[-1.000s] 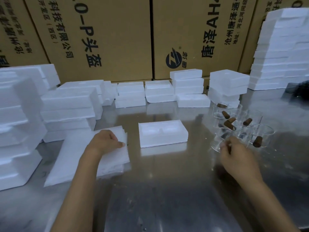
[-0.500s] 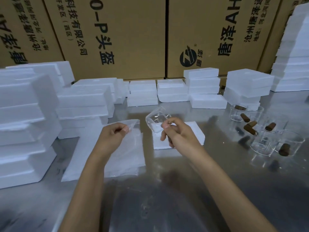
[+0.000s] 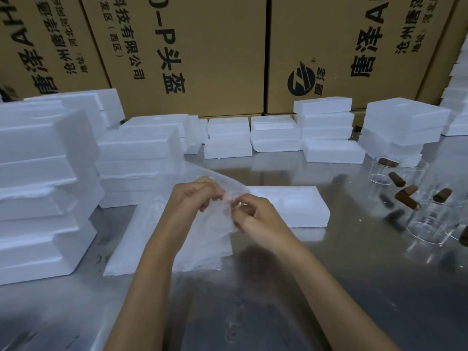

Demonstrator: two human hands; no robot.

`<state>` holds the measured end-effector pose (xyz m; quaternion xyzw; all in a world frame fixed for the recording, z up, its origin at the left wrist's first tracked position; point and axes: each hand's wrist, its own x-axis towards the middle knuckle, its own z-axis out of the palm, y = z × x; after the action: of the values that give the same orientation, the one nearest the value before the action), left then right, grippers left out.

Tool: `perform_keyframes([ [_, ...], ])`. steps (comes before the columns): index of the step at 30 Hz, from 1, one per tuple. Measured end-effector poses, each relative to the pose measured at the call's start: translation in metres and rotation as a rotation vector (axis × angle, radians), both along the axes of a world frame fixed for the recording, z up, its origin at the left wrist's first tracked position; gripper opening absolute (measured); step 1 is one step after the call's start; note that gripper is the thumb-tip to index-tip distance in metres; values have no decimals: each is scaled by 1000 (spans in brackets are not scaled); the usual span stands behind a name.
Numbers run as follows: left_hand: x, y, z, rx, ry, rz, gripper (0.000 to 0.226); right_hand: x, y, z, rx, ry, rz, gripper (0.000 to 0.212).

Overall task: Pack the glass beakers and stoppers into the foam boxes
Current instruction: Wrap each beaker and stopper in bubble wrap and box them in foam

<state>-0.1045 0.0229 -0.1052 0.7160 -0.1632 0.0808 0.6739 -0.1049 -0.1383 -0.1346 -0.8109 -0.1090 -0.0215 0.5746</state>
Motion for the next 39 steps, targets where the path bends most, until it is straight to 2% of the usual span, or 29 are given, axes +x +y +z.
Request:
perform_keyframes([
  [2,-8,-7,4,49,-24,-30,26,1,-7,3,145,71,-13,20],
  [3,-12,-11,5,70,-31,-35,30,2,-11,3,212,92,-21,19],
  [4,-15,-15,7,93,-45,-36,30,2,-15,5,270,101,-30,15],
  [6,-18,-23,8,86,-86,10,22,3,-21,5,345,107,-31,21],
  [8,-17,-28,7,19,-174,219,24,4,-25,6,399,98,-22,23],
  [11,-11,-19,3,47,-392,773,22,5,-29,4,525,100,26,18],
  [13,-2,-5,-4,128,-386,1001,33,2,-31,4,619,113,121,17],
  [14,3,3,-6,125,-305,1001,38,0,-32,4,645,117,176,18],
  [18,11,17,-10,-90,198,674,49,-6,-30,8,678,148,281,15],
  [21,11,24,-10,-222,327,458,55,-6,-30,7,653,186,288,13],
  [25,10,27,-11,-236,464,112,52,-9,-32,9,644,217,297,19],
  [29,6,19,-12,-195,536,-80,55,-8,-30,8,575,207,255,18],
  [32,5,10,-11,-186,559,-35,62,-6,-26,4,543,190,225,26],
  [35,4,7,-12,-271,535,-35,74,-7,-23,3,511,174,228,28],
  [39,2,2,-11,-313,472,-182,61,-8,-21,4,395,166,214,28],
])
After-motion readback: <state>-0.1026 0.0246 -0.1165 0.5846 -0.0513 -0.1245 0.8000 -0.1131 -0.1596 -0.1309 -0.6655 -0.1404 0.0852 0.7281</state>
